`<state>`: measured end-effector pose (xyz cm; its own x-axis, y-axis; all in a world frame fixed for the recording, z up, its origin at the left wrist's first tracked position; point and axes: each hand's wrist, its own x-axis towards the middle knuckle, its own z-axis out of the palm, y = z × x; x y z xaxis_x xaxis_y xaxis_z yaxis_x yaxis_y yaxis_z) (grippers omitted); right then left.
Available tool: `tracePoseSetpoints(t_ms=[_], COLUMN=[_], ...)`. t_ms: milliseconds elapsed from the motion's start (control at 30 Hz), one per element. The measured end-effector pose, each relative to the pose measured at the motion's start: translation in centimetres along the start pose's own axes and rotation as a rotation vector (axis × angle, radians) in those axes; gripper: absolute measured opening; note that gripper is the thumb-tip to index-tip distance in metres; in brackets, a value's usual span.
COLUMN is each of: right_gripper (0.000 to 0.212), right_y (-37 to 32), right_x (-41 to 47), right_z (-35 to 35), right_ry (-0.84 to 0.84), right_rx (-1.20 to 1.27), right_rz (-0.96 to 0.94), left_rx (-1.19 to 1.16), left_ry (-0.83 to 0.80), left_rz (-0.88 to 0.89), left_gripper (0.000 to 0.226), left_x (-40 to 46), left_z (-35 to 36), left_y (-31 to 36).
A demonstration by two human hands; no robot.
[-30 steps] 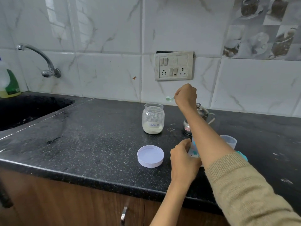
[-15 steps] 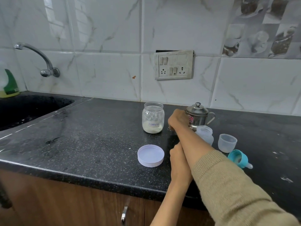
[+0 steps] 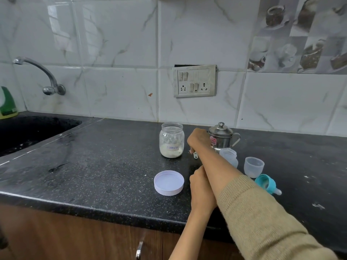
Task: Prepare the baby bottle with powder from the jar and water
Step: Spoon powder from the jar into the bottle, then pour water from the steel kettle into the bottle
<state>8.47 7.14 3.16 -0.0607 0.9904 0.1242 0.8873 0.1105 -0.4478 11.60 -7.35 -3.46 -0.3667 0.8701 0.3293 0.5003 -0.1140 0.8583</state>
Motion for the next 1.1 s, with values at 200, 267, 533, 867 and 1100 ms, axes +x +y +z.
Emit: tracePoseSetpoints(t_ms=[200,267,533,867,1100], right_gripper=[0.015,0.014,0.023,0.048,0.039], right_y=[0.8,2.3,11.8,15.4,15.2], right_x=[-0.1,0.1,2.7,4.2,5.3], right_z=[-5.9,-8.0,-11.1,-7.2,-6.1], right_ry=[0.035,0.082,0.079,-0.191,-0.324], right_rx=[0.13,0.154,0.556,0.834,0.907], right_rz=[-0.022,-0.014,0.105,0.144,0.103], left_rx=[-0.258,-0.265,-0.248,-0.272,-0.285], left_ry=[-0.021,-0.023,-0.007,-0.04,-0.059], left_rz=[-0.024,-0.031,-0.025,-0.012,-0.005], left_gripper=[0.038,0.052,0.066,0.064,0.052], left_x=[-0.7,-0.6,-0.4,0.0,-0.1], left_z=[0.0,0.2,0.5,0.9,1.0], left_y=[0.1,0.0,-0.1,-0.8,-0.6])
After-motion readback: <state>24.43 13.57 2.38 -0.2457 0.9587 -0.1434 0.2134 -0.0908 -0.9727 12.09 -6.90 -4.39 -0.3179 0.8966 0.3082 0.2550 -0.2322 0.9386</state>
